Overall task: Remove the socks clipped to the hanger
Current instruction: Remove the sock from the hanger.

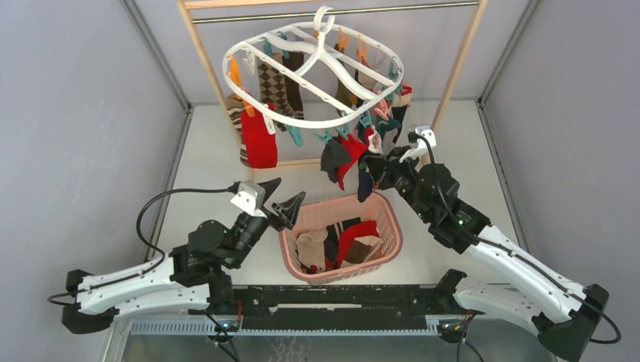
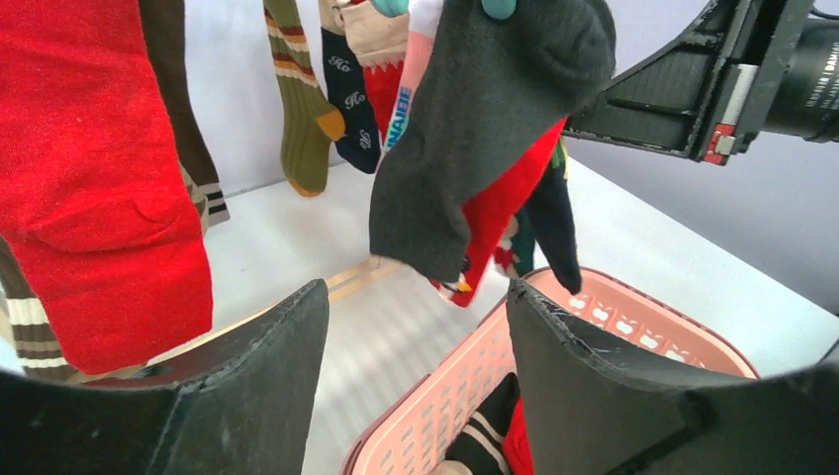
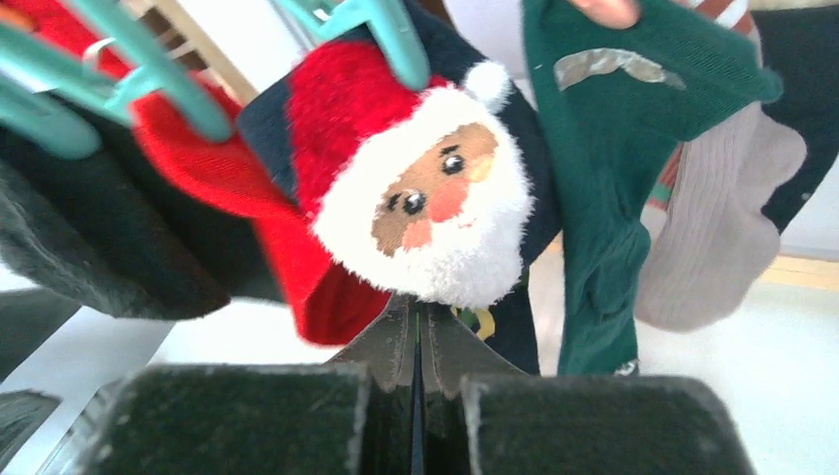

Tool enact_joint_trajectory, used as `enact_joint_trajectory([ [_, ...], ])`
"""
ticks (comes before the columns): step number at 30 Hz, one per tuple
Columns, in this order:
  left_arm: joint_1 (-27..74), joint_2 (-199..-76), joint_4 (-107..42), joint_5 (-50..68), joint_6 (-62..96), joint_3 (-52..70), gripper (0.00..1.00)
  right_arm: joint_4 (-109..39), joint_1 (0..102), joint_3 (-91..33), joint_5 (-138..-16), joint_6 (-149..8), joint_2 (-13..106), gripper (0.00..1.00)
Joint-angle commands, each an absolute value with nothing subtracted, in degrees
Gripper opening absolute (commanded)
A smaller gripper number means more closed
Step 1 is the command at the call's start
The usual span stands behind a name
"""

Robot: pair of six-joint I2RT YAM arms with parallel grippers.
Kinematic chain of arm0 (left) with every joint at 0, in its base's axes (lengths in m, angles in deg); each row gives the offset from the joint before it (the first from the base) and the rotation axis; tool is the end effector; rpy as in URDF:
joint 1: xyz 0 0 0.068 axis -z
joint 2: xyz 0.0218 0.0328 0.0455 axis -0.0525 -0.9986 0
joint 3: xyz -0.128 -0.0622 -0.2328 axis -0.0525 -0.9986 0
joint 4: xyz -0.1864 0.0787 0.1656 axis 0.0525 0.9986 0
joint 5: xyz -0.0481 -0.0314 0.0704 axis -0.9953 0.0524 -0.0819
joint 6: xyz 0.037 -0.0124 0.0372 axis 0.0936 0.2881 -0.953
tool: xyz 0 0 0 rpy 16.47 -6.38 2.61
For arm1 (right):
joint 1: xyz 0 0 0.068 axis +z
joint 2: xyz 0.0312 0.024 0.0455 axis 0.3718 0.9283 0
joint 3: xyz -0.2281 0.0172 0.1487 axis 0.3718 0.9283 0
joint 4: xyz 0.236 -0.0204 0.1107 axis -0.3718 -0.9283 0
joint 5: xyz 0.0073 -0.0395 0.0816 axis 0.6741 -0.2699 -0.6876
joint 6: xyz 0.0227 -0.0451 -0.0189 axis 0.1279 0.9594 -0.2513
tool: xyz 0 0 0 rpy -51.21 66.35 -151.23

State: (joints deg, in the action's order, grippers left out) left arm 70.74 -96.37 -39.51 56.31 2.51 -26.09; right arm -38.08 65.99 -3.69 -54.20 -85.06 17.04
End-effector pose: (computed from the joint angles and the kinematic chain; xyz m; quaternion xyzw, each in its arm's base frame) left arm 0.0618 -0.1317 0.3554 0.1663 0.6274 -0.2479 0.7192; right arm 0.1567 0.1387 0.3658 -0.0538 0.7335 0.2796 0.6172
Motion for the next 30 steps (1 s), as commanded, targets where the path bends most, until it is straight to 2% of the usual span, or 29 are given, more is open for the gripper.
enact_joint_trajectory([
  [1, 70.9, -95.9, -37.5, 53.4, 5.3, -21.3, 0.72, -39.7, 69.3, -4.0, -53.6, -84.2, 14.1, 0.0],
  [8, 73.6, -95.3, -33.2, 51.9, 8.1, -18.4, 0.72, -41.8, 72.6, -5.7, -54.4, -84.9, 13.2, 0.0],
  [15, 85.1, -101.2, -32.4, 59.3, 3.9, -13.9, 0.72, -41.9, 74.9, -7.8, -55.7, -85.3, 14.1, 0.0],
  [20, 87.6, -104.5, -34.5, 60.4, 3.0, -14.4, 0.73, -41.8, 76.6, -9.4, -57.6, -86.4, 14.5, 0.0],
  [24, 87.6, -104.8, -36.8, 60.1, 3.0, -16.5, 0.76, -41.7, 78.1, -10.8, -59.2, -87.3, 14.9, 0.0],
  [27, 87.6, -105.3, -38.3, 59.5, 2.8, -17.2, 0.85, -41.7, 79.4, -12.2, -60.0, -87.5, 16.0, 0.0],
  [30, 87.6, -106.5, -39.9, 60.4, 1.8, -17.5, 0.87, -41.9, 80.8, -13.1, -60.2, -87.6, 16.9, 0.0],
])
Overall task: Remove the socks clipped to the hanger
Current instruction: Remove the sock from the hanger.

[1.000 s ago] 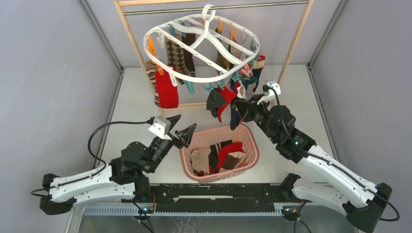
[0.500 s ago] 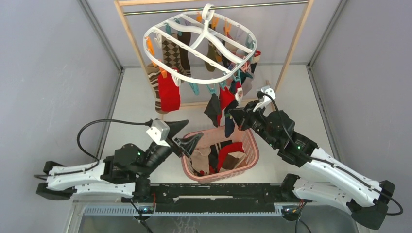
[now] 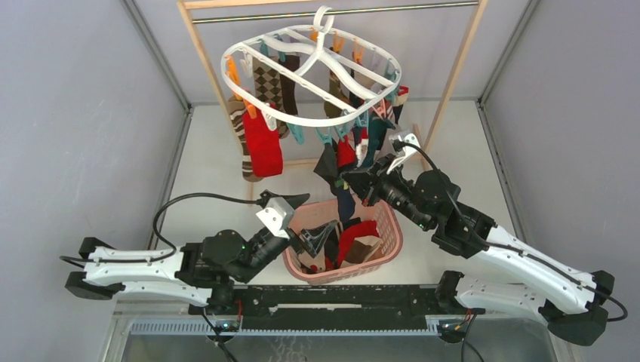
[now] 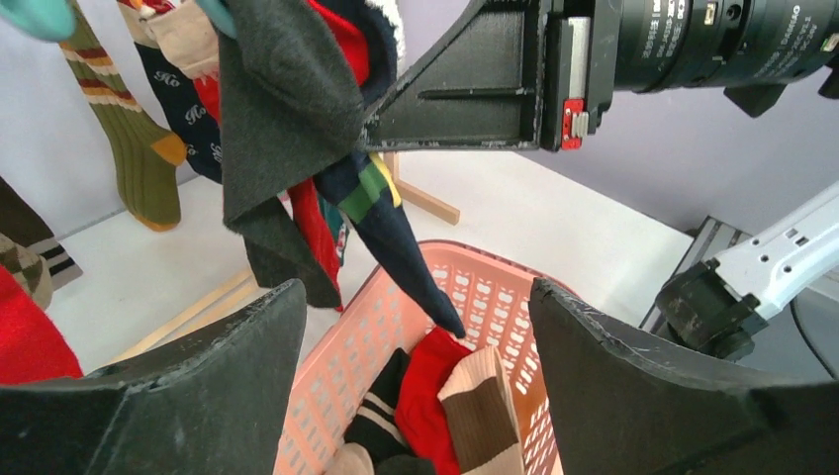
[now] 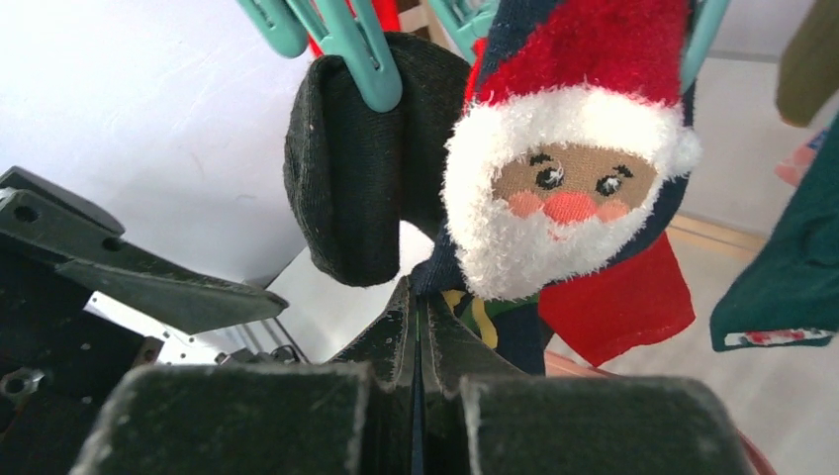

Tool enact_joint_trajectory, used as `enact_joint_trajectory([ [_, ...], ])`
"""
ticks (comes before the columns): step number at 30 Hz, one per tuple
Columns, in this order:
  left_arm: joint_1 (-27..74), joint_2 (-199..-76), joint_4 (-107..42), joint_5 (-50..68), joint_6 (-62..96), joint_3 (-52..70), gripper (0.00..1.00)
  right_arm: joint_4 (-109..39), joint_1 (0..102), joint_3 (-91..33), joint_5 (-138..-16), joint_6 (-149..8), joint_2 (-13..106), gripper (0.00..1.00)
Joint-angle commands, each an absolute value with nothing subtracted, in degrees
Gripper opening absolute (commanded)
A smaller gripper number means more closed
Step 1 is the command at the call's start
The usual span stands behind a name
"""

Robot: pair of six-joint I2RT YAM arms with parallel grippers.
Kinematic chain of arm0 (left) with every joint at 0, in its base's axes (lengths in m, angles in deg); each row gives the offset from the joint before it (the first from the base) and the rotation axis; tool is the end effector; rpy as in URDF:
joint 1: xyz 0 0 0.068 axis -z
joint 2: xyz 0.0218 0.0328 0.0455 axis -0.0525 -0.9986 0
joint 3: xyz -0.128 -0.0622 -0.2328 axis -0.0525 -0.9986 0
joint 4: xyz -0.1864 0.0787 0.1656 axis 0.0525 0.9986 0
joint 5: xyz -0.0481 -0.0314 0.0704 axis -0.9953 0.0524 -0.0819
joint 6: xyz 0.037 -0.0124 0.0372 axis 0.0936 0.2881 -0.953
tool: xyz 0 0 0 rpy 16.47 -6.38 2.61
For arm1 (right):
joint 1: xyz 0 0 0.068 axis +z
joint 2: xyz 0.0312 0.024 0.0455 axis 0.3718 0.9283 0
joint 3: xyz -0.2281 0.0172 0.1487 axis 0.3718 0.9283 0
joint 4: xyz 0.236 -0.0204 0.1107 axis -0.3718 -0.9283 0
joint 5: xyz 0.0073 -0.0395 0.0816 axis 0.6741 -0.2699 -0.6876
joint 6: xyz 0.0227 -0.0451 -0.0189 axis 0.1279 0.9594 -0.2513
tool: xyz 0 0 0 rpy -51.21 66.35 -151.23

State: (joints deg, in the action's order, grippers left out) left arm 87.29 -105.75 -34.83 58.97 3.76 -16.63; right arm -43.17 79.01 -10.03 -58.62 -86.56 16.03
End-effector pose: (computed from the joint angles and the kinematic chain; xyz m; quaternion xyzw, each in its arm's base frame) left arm 0.0228 -0.1713 0.3810 0.2600 0.6214 -0.3172 0.6675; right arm 0.1128 0.1620 0.3981 -0.1476 0.7075 0.3891 0.5712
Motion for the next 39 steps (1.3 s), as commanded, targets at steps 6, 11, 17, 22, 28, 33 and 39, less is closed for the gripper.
enact_joint_trajectory([
  [6, 87.6, -110.0, -42.6, 62.2, 1.4, -17.3, 0.94, -41.9, 82.6, -13.9, -60.4, -88.0, 18.1, 0.0],
  [11, 87.7, -111.4, -44.6, 65.8, 1.0, -18.6, 0.95, -41.9, 83.7, -14.1, -60.8, -88.5, 18.0, 0.0],
  [17, 87.6, -110.8, -46.5, 68.7, 0.8, -20.7, 0.94, -42.1, 85.0, -14.9, -61.8, -88.9, 18.2, 0.0],
  [22, 86.7, -111.8, -48.6, 68.7, 0.3, -21.2, 0.92, -41.5, 85.3, -15.1, -63.1, -89.9, 18.6, 0.0],
  [28, 84.4, -112.6, -50.1, 67.6, 1.4, -21.7, 0.62, -41.8, 85.5, -15.1, -63.8, -90.4, 19.1, 0.0],
  [33, 82.8, -112.2, -49.4, 66.4, 2.1, -21.5, 0.32, -41.9, 85.7, -15.1, -64.4, -90.7, 19.2, 0.0],
  [39, 82.0, -110.7, -48.7, 65.2, 2.8, -22.3, 0.0, -42.4, 85.8, -15.1, -64.6, -90.9, 18.6, 0.0],
])
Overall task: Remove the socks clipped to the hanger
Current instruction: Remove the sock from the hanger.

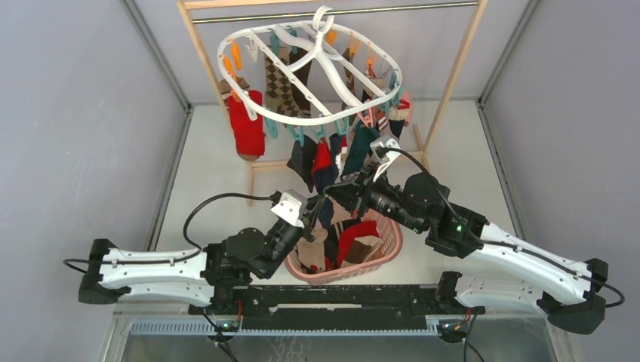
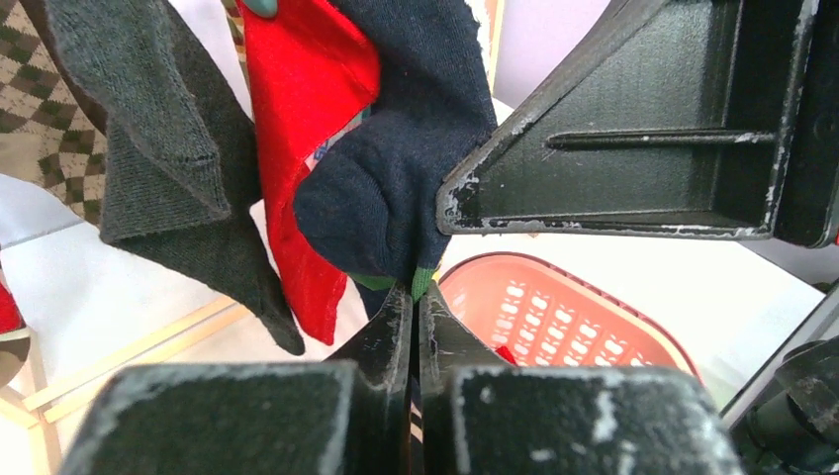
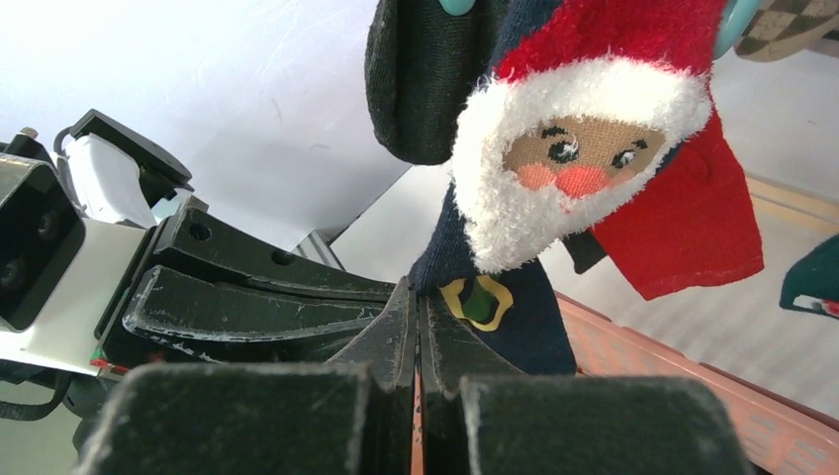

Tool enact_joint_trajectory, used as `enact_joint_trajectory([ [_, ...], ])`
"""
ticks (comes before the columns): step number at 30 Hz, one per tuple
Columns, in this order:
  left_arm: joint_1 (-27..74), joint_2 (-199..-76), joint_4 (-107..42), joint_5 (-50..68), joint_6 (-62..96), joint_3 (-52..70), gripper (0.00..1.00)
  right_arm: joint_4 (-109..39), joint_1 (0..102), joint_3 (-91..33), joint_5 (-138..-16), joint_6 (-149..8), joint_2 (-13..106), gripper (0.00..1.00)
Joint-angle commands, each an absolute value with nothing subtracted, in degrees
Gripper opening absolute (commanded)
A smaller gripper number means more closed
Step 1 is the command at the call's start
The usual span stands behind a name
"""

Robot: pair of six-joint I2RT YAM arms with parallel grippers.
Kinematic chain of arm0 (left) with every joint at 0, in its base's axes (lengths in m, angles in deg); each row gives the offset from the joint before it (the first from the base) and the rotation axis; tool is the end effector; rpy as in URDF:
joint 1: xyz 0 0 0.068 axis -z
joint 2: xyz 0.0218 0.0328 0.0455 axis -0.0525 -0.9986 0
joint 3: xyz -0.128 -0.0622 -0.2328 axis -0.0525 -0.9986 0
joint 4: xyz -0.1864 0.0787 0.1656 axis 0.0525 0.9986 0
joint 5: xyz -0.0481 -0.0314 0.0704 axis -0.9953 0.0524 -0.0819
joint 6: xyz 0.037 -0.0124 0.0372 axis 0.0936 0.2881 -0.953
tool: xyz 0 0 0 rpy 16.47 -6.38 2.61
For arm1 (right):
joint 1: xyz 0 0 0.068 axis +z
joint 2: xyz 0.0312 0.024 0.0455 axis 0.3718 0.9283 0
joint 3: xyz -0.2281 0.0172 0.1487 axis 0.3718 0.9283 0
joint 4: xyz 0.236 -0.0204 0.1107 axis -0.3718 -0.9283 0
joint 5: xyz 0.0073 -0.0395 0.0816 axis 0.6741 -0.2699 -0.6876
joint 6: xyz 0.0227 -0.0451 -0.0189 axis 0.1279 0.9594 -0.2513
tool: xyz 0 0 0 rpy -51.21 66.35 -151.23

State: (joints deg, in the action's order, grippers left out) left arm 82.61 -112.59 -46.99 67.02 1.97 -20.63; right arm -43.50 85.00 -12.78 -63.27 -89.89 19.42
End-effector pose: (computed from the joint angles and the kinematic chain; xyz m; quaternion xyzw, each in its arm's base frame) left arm 0.0424 -0.1971 0.3574 0.1892 0.6457 -0.2405 0.6996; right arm 0.0989 0.1863 0.4032 -0.1933 0.7026 0.4520 0.5145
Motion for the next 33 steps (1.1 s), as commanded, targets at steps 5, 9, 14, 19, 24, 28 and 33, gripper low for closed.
enact_joint_trajectory([
  [5, 81.7, -108.9, -48.7, 64.0, 3.4, -23.3, 0.0, -43.2, 85.9, -15.0, -63.6, -90.6, 18.8, 0.0],
  [9, 81.8, -107.7, -47.4, 63.1, 3.7, -23.3, 0.0, -44.8, 85.6, -15.1, -63.1, -90.6, 19.5, 0.13],
  [14, 81.7, -107.0, -46.3, 63.2, 3.4, -22.9, 0.0, -47.5, 85.4, -15.1, -60.2, -90.3, 18.8, 0.36],
  [19, 81.5, -107.7, -45.9, 63.9, 2.7, -22.2, 0.0, -52.1, 85.0, -16.0, -54.2, -89.1, 15.2, 0.47],
  [24, 80.1, -109.3, -45.5, 63.7, 3.3, -21.9, 0.0, -55.4, 84.1, -19.0, -50.0, -86.1, 13.3, 0.56],
  [28, 79.2, -110.3, -45.6, 63.7, 3.8, -22.0, 0.0, -55.2, 83.7, -21.9, -46.2, -82.4, 14.1, 0.61],
  [33, 78.0, -111.6, -46.3, 62.7, 3.9, -22.2, 0.0, -51.1, 82.8, -24.9, -42.3, -77.3, 17.5, 0.61],
])
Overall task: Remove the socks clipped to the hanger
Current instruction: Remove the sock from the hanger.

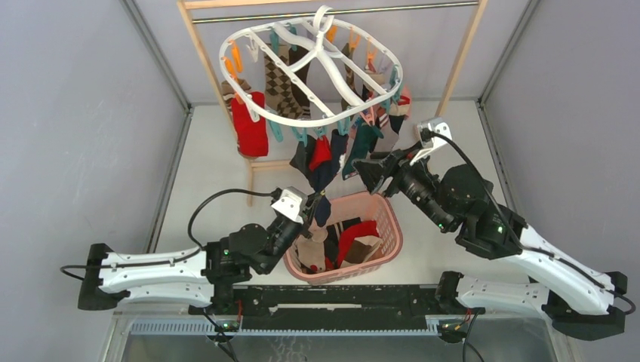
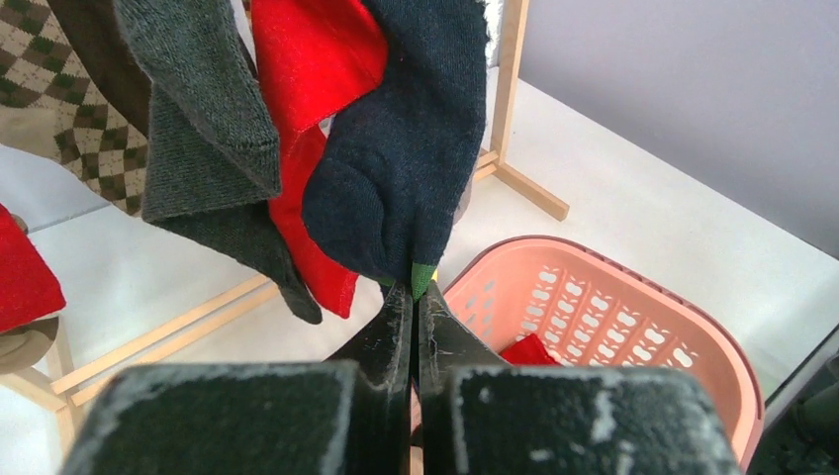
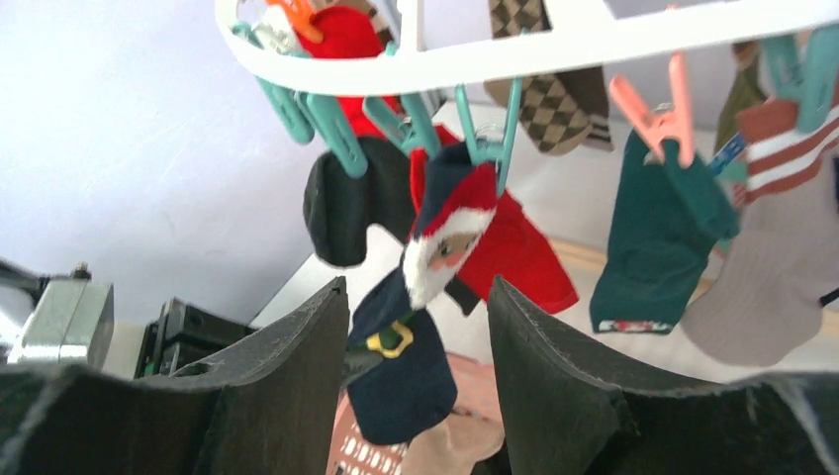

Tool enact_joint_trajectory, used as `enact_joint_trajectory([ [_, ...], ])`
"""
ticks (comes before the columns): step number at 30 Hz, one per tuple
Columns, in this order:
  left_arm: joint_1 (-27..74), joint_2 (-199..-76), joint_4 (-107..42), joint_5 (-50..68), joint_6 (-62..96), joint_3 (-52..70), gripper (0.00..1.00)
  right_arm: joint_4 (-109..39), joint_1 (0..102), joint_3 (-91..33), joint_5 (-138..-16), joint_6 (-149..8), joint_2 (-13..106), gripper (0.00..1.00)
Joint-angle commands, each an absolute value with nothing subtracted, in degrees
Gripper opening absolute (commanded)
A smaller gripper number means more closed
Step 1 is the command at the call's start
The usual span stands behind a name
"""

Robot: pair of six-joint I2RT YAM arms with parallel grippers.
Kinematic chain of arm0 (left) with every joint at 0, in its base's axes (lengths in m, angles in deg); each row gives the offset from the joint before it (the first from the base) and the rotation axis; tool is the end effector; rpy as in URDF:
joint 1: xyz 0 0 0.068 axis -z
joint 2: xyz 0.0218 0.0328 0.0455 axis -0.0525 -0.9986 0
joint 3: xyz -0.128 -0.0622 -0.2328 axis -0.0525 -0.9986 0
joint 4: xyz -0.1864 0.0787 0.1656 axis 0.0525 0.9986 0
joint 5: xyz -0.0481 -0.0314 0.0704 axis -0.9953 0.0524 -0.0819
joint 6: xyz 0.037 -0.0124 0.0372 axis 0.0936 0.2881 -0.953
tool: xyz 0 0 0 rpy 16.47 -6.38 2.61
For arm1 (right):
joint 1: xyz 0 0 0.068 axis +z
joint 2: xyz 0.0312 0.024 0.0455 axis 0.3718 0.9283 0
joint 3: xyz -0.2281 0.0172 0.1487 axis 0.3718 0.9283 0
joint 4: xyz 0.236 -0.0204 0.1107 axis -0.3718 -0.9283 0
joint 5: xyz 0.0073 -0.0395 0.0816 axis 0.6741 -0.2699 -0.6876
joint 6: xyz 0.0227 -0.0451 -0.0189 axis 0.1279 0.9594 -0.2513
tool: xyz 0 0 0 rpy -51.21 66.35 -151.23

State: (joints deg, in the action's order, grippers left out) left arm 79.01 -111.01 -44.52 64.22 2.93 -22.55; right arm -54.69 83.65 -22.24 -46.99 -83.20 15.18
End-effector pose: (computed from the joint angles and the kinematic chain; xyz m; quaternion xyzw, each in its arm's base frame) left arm 0.0530 -0.1907 0.3466 0.1964 0.6542 -0.2252 0.6948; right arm 0.0909 0.1403 0.4499 -0.1229 0.7025 0.3413 0.6123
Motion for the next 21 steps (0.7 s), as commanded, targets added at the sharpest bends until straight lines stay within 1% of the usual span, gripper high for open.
enact_joint_trajectory([
  [1, 77.6, -111.9, -46.3, 62.5, 4.0, -22.3, 0.0, -50.3, 82.6, -25.2, -41.7, -76.5, 18.4, 0.61],
  [5, 76.5, -112.2, -46.5, 61.4, 4.7, -22.7, 0.0, -47.7, 80.1, -27.0, -41.6, -74.9, 21.6, 0.62],
  [12, 76.0, -111.2, -46.4, 60.7, 5.2, -23.7, 0.0, -45.3, 72.3, -28.9, -50.7, -76.1, 25.9, 0.66],
  [16, 75.7, -110.8, -46.4, 60.4, 5.4, -24.1, 0.0, -43.4, 70.4, -29.3, -53.5, -75.8, 27.3, 0.69],
  [21, 75.4, -110.8, -46.6, 59.9, 5.5, -24.4, 0.0, -42.3, 68.2, -29.9, -57.4, -76.2, 28.9, 0.7],
])
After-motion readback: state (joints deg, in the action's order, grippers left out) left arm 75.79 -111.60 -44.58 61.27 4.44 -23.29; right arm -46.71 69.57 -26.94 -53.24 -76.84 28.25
